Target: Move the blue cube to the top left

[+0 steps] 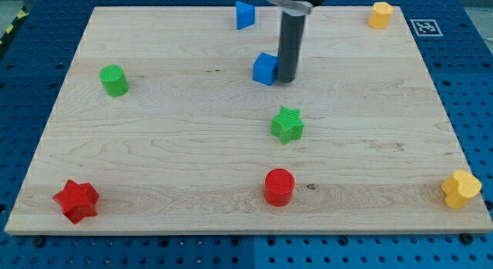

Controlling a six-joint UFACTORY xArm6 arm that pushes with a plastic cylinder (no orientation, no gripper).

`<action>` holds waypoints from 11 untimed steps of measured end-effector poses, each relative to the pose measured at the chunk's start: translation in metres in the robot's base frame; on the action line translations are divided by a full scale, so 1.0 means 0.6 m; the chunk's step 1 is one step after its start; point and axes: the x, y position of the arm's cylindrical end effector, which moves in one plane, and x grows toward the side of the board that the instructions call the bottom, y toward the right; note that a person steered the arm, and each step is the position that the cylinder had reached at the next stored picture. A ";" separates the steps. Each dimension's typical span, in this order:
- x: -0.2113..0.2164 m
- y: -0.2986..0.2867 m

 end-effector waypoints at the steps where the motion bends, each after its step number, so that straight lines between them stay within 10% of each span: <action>1: -0.026 -0.045; 11: -0.110 -0.397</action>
